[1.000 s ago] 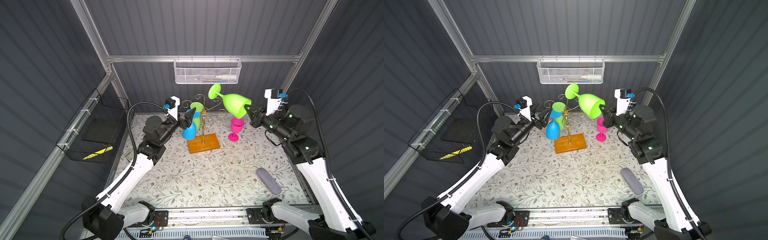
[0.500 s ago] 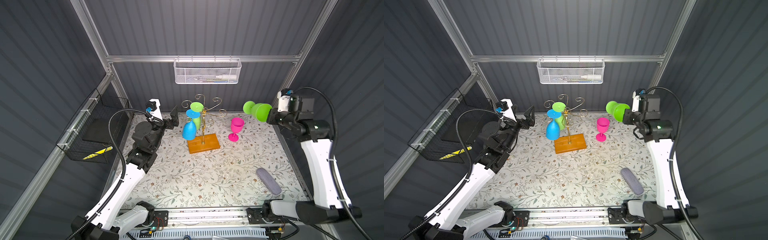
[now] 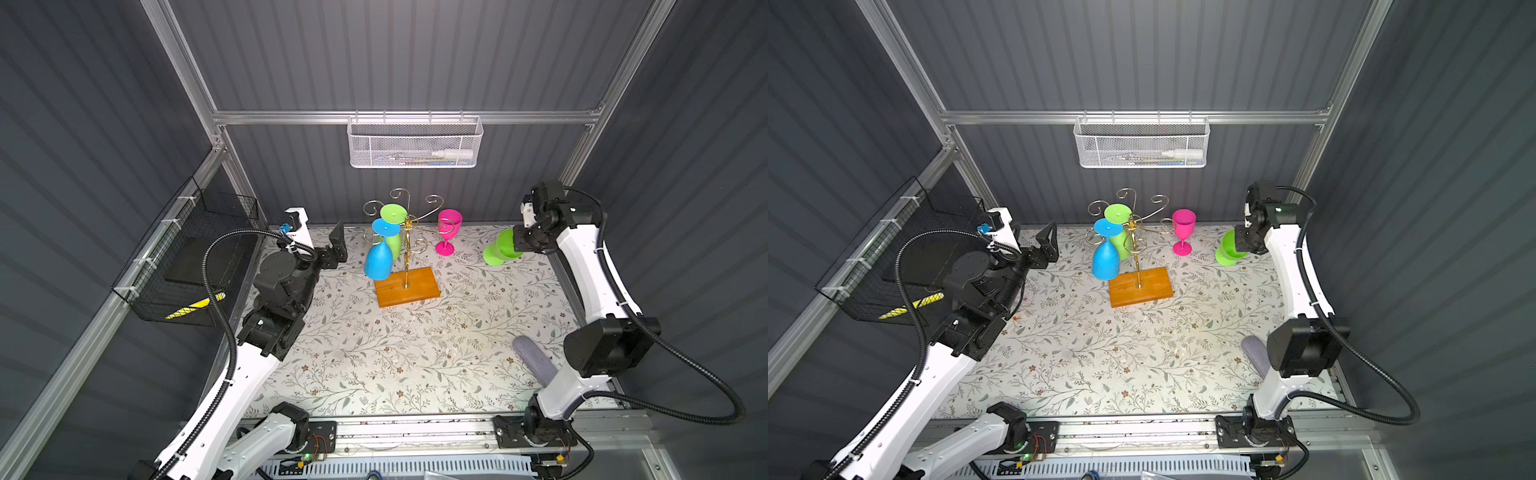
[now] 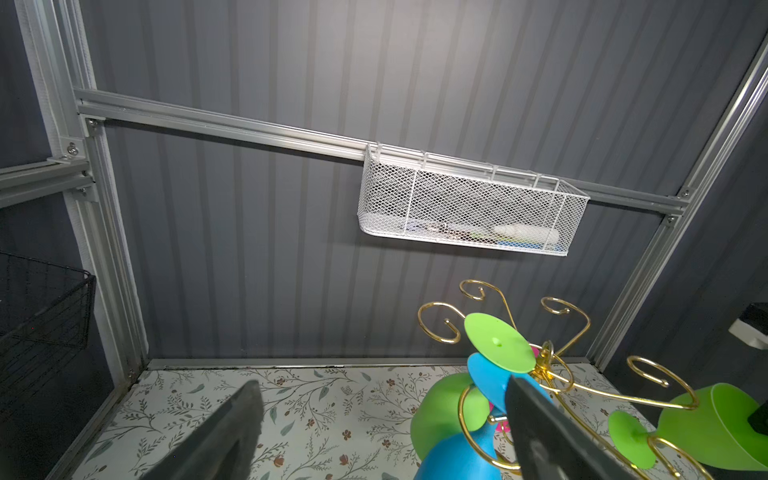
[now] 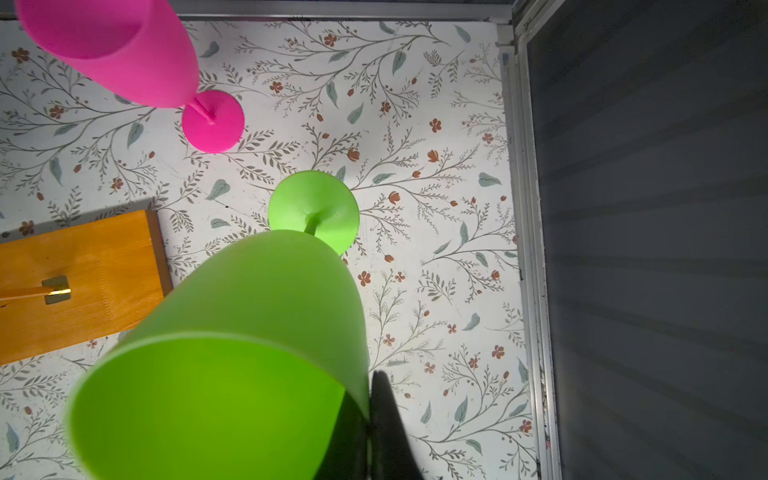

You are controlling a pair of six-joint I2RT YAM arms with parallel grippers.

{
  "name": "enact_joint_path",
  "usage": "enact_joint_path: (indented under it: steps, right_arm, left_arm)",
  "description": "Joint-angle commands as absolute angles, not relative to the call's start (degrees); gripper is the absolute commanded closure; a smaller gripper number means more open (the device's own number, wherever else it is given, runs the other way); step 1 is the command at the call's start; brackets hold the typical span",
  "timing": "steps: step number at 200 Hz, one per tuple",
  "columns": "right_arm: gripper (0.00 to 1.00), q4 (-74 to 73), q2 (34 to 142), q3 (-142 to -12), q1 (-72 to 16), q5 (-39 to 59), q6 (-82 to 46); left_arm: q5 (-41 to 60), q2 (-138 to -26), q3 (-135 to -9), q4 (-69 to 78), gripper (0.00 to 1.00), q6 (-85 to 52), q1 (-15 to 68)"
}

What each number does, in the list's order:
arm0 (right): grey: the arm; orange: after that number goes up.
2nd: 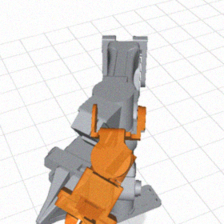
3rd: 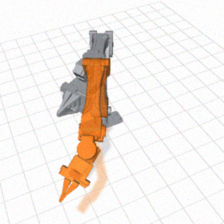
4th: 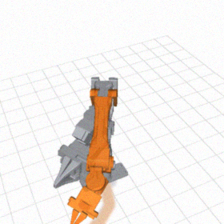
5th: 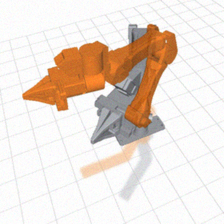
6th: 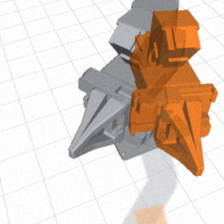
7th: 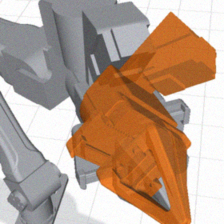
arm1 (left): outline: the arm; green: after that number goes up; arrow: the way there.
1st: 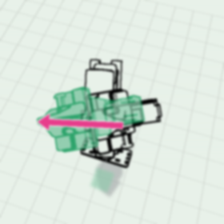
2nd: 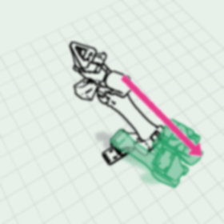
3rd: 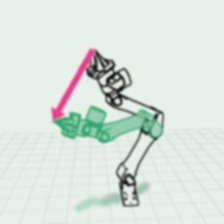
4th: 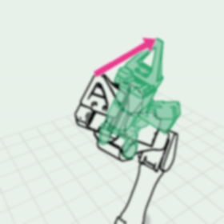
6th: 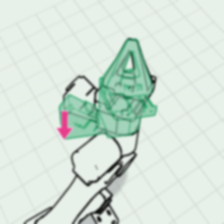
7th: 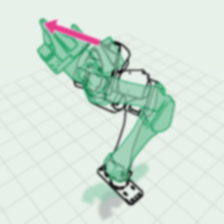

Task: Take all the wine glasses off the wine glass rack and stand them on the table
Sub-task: 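Lower the green glass upright onto the table with the right gripper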

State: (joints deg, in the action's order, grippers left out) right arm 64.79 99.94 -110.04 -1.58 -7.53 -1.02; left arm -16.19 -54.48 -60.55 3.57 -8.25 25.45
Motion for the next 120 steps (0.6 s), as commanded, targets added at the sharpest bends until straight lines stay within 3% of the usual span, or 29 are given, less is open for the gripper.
enact_joint_path:
  steps: [1,120]
  right_arm:
    - [1.0,65.7,99.0,-110.8,-0.9,-7.6,-0.3]
    - [0.98,71.2,113.8,-118.6,-1.5,-5.7,0.0]
  left_arm:
    - [-17.6,-53.7,-60.2,1.8,0.08,-8.9,25.2]
    - [-18.3,-56.4,-62.9,-1.8,0.08,-9.7,25.2]
